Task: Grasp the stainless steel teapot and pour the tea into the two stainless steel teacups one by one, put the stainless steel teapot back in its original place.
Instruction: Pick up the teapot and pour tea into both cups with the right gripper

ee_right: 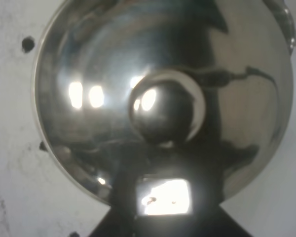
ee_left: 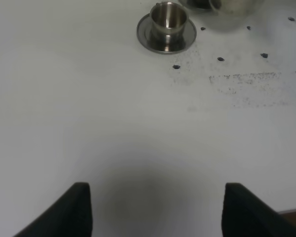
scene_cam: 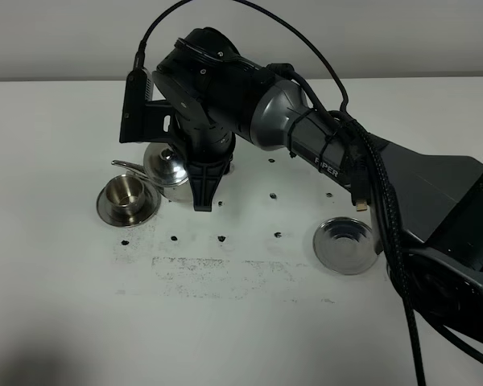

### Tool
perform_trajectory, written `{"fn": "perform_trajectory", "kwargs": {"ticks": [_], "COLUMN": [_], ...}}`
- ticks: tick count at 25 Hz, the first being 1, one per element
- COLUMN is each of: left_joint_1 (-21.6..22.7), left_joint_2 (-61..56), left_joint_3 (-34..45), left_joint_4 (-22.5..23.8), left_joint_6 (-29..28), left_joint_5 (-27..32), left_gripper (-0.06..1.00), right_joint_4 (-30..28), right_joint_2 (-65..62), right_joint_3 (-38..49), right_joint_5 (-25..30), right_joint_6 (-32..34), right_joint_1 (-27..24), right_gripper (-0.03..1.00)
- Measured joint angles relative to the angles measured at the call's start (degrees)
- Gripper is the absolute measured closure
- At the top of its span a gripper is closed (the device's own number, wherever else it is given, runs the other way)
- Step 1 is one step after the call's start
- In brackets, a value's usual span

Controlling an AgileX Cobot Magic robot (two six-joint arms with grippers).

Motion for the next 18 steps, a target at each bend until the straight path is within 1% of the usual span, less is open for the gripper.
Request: {"fn": "perform_trajectory", "kwargs": {"ticks": [5,7,9,13,18], "left_joint_1": [0.0,0.0,0.0,0.0,0.0], "left_joint_2": [0.0,0.0,0.0,0.0,0.0], "left_joint_3": [0.0,0.0,0.0,0.0,0.0], "left_joint_4": [0.0,0.0,0.0,0.0,0.0], "left_joint_6": [0.0,0.0,0.0,0.0,0.0], "left_joint_5": [0.0,0.0,0.0,0.0,0.0], "left_gripper": [0.4,0.4,0.4,0.4,0.4], "right_joint_4": [0.1,-0.1,-0.7,-3.2,-5.0], "right_joint_2": [-3.8,-4.8,-5.1,-5.1,-5.1], "right_joint_3": [9.8,11.9,12.5,12.5,12.5], "right_joint_5": [-1.6,-1.9,-3.0,-7.1,-8.3], "right_joint_6": [0.0,0.0,0.0,0.4,0.5], "right_joint_1": [0.0,0.0,0.0,0.0,0.0], "right_gripper": [0.78,0.78,0.78,0.78,0.78]}}
